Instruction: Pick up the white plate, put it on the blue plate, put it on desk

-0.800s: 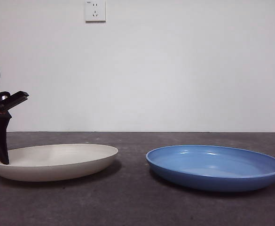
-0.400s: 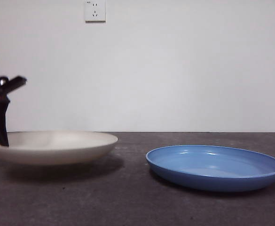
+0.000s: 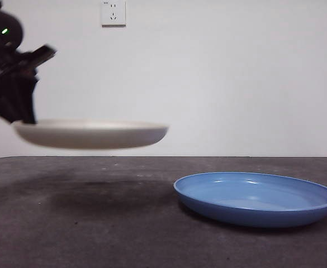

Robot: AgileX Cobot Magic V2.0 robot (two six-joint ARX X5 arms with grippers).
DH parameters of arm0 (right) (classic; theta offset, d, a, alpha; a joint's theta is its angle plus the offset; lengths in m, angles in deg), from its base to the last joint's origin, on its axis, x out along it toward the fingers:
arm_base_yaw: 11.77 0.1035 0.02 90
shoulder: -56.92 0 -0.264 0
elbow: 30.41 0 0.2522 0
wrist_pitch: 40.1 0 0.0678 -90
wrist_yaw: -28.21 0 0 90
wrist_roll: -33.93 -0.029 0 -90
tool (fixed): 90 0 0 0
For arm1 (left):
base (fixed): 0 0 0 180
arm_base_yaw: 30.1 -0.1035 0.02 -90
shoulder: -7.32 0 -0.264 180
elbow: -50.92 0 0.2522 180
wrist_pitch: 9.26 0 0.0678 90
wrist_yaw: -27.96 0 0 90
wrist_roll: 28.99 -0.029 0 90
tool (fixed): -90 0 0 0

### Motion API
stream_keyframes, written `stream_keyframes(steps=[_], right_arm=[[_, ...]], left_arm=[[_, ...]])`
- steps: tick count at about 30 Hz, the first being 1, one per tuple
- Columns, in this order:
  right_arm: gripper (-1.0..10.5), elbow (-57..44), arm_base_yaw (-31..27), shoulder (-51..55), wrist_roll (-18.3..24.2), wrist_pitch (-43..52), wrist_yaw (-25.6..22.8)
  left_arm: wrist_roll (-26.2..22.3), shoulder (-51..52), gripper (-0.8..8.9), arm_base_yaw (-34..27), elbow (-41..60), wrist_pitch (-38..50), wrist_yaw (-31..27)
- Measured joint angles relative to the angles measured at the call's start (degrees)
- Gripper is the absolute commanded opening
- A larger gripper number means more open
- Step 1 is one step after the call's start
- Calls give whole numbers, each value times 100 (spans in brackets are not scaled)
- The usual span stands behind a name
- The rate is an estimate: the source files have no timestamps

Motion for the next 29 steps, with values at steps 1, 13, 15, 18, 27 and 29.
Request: stream_keyframes(steps=[1,13,15,18,27,29], right_arm=[[577,50,0,48,50,-61,-70],[577,131,0,240,249,-136,-107],[577,131,0,240,271,-136,-107],[577,131,0,238,302,-136,-103],[577,131,0,238,304,-140,-92],[577,131,0,240,304,-146,-92]], left_arm=[[37,9,14,136,-98,-24,0],[793,4,14,1480,-411,313,0],[953,-59,14,1679,-468,433,2],[1130,-343,14,1950,-719,492,2],[1421,-1493,14,2518,-1620,564,2],[1445,-1749,14,2616,-1840,564,2]])
